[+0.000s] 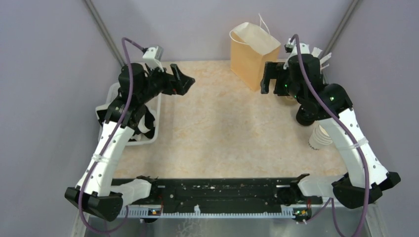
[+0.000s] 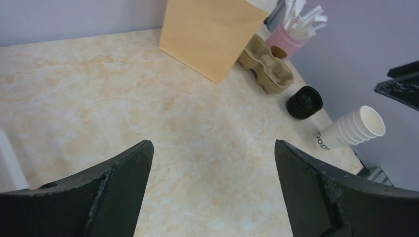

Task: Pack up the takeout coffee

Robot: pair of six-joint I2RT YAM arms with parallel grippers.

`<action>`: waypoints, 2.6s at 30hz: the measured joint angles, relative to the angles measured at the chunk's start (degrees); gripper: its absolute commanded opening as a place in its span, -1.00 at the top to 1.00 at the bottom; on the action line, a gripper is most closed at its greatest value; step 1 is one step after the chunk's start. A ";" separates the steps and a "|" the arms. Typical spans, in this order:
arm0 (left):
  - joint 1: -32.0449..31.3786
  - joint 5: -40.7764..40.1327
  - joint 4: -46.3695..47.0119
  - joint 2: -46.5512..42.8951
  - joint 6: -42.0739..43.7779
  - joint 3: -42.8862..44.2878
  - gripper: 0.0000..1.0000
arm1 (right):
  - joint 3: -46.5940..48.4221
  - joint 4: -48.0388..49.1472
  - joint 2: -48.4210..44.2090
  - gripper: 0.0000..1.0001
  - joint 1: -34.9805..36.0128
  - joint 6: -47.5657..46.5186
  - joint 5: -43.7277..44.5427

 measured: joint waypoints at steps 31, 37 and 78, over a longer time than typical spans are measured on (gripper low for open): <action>-14.03 4.59 -0.20 2.60 6.95 -5.95 -0.97 | -20.79 -9.55 1.38 0.05 -47.19 2.86 -5.29; -20.35 0.17 -1.53 2.71 12.02 -5.79 -0.97 | -21.86 -8.41 1.38 0.35 -47.47 1.68 -6.82; -24.48 -5.01 -3.28 2.73 17.22 -5.44 -0.97 | -15.61 -15.47 0.55 1.00 -43.78 0.63 0.42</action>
